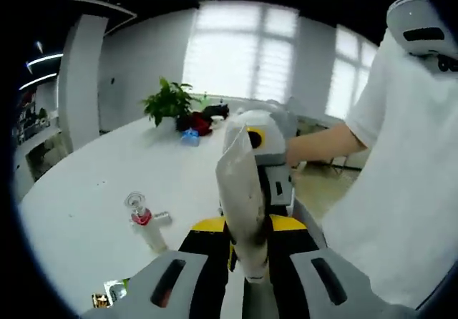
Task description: Arrange the skincare products in the storage area until every visible bottle or jar stands upright without overlapping.
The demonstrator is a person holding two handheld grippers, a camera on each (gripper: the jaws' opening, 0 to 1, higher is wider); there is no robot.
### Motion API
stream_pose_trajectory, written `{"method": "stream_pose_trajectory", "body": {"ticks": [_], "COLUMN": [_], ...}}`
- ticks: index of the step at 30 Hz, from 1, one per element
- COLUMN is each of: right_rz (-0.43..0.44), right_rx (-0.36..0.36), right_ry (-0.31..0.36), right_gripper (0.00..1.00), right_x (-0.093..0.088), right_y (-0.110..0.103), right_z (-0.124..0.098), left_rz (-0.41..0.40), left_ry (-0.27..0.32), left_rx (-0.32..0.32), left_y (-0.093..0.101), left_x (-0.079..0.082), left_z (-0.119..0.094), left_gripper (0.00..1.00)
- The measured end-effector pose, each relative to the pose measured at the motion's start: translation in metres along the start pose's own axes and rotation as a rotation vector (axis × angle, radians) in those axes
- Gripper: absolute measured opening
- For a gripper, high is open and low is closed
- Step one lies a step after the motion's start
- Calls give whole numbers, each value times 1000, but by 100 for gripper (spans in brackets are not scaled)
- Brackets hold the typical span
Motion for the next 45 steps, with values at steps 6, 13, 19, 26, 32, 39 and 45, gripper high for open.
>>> {"method": "stream_pose_trajectory", "body": {"ticks": [6,13,19,26,32,39,45], "right_rz": [-11,-38,-42,-20,25,79,114], "right_rx": [-16,-68,-143,-259,-335,-429,-507], "right_ry": [-6,-52,-73,-70,-62,-53,-52], "right_gripper": [20,21,24,26,33,43,53], "right_x": [0,-8,-14,-26,-39,-53,-62], "right_y": [8,24,40,58,67,78,88], "right_z": [0,5,7,6,3,-4,-13], "left_rz": [44,89,120,84,50,27,21], "left_ry": [-22,-77,-91,-52,-43,-45,-60], "left_rx": [5,33,56,82,86,81,85], "left_y": [-6,-17,-31,-53,-69,-89,-110], "left_x": [1,-6,-12,-20,-32,-48,-62], "left_z": [0,3,6,9,13,16,18], "left_gripper": [16,15,13,13,13,13,13]}}
Point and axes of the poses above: the point that each gripper's makers call its tool centre point, and the gripper's own axes: z roughly forward along the fingers, y roughly to its right, x roughly out of its top, the point moved 3 cm from there along -z, roughly backward along the fingers, and after that the axes turned 13 degrees about -x, right-handed, at the moved point
